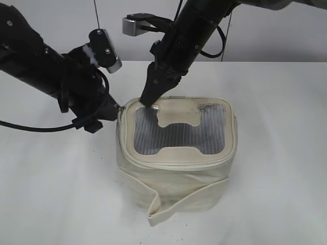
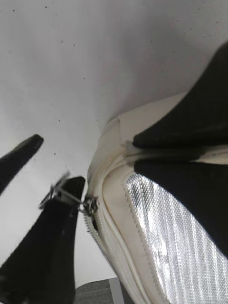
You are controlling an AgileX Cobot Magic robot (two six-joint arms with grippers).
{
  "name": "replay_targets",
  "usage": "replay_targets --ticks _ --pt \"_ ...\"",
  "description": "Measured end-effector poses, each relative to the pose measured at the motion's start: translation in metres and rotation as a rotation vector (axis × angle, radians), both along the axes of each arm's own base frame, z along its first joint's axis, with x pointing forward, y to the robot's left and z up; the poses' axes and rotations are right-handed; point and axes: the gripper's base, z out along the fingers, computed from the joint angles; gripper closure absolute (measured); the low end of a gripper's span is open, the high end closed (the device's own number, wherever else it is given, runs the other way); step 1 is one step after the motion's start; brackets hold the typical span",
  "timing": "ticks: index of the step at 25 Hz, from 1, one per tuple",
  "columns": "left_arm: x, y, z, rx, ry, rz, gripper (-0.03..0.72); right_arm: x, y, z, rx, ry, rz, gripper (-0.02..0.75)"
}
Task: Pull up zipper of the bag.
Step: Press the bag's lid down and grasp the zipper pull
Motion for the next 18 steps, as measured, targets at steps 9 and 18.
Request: replay_targets --ticks 9,18 --pt "-0.009 0.0 -0.003 0.015 0.094 -0.039 0.691 0.0 0.0 0.0 -0.005 0.004 -0.009 0.689" --pt "-0.026 0.006 0.006 0.047 0.259 0.011 0.691 0.0 -0.001 0.0 -0.017 0.011 -0.028 0.689"
